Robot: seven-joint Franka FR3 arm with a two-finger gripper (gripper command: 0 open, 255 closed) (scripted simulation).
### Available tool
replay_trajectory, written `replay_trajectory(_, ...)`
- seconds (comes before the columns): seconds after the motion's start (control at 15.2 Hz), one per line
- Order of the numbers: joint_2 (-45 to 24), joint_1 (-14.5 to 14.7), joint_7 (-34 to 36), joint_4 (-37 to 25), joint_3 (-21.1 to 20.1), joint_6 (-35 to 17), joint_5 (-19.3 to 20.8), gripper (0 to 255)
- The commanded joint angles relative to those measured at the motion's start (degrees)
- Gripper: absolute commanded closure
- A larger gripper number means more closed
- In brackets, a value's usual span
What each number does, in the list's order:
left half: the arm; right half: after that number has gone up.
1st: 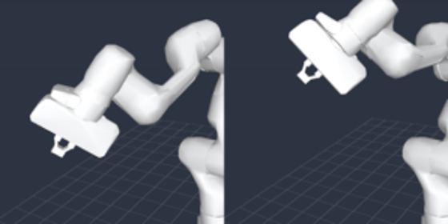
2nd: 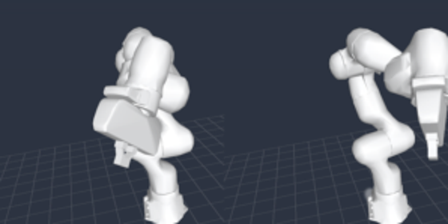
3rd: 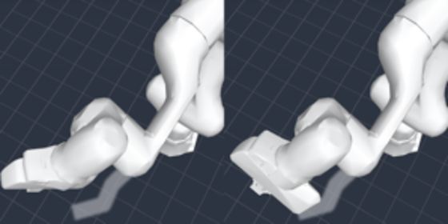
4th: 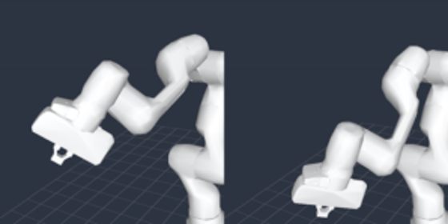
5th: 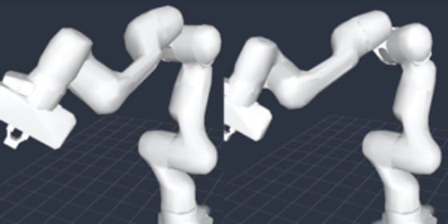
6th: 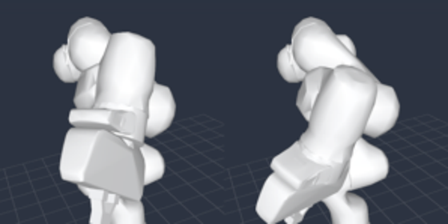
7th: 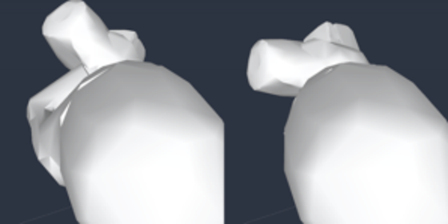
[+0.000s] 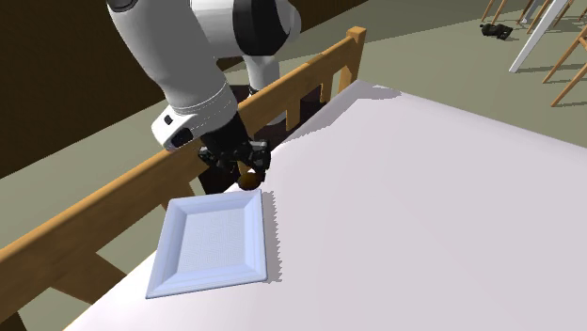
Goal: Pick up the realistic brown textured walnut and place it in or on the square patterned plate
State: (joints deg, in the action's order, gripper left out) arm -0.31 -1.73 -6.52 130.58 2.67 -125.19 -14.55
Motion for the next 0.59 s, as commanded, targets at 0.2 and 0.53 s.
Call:
replay_trajectory(0.2, -8.3, -2.6, -4.0, -11.1, 2.3, 3.7, 0.3, 255)
replay_trajectory(0.53, -15.0, -4.6, -6.8, -19.0, 3.3, 5.6, 0.0, 255)
